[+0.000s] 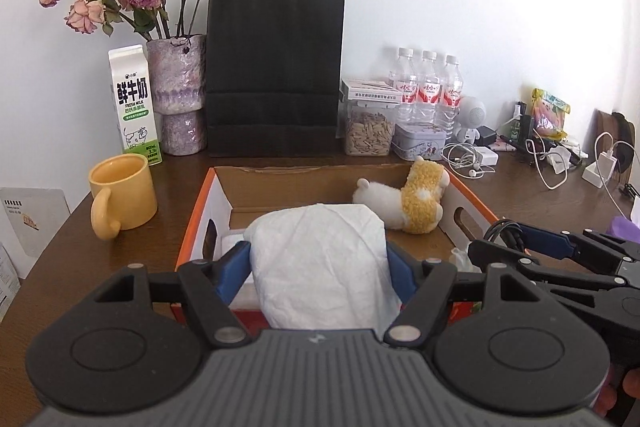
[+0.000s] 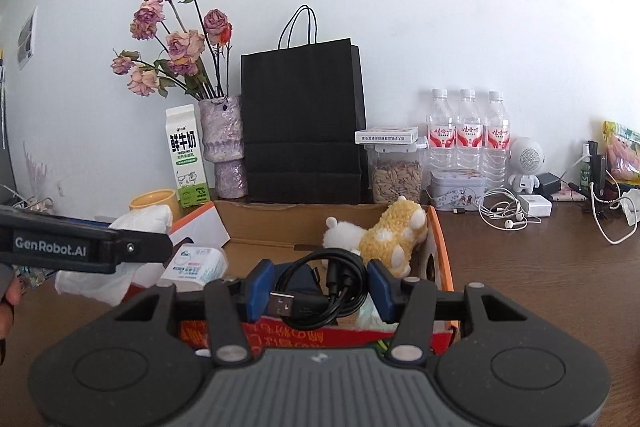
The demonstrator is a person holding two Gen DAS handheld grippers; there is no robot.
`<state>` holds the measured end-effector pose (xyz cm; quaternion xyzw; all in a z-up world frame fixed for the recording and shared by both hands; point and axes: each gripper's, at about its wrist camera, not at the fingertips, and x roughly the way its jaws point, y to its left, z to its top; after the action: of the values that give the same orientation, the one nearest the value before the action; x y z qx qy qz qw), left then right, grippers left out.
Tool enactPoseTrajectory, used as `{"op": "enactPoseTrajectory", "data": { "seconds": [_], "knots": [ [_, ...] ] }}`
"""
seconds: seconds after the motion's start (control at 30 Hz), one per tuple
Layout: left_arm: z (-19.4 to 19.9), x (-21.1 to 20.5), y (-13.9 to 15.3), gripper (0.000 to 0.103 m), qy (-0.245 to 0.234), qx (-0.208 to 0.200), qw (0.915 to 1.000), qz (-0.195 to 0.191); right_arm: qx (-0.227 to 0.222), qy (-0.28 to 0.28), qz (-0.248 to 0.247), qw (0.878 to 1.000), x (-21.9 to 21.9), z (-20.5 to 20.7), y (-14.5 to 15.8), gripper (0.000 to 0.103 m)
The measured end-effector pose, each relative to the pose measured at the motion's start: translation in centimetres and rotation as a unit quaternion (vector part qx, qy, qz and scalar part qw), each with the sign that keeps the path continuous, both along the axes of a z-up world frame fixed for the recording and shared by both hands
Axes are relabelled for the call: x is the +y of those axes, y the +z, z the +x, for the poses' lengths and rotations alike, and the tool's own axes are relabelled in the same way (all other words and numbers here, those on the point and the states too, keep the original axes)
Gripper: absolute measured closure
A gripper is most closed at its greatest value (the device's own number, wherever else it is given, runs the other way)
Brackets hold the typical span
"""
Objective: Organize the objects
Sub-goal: 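Carry the cable and mask into the cardboard box and open both tools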
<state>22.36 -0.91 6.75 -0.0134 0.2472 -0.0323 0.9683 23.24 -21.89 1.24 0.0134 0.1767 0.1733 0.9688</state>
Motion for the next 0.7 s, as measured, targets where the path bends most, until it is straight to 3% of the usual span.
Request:
{"op": "enactPoseTrajectory", "data": {
  "seconds": [0.37, 0.53, 0.7],
  "knots": [
    [6.2, 1.3, -0.4, 0.03, 0.002, -0.003, 0.9997, -0.025, 0.004, -0.019, -0.002, 1.0, 1.6, 6.5, 0.5, 0.053],
    [9.1, 1.7, -0.6, 0.03, 0.013, -0.013, 0.9996, -0.021, 0.019, -0.03, 0.009, 0.999, 1.4, 9.5, -0.5, 0.053],
    [10.6, 1.5, -1.8, 0.03, 0.006, 0.006, 0.9999, -0.01, 0.039, -0.032, 0.004, 0.999, 1.0, 10.7, -2.1, 0.053]
  ]
}}
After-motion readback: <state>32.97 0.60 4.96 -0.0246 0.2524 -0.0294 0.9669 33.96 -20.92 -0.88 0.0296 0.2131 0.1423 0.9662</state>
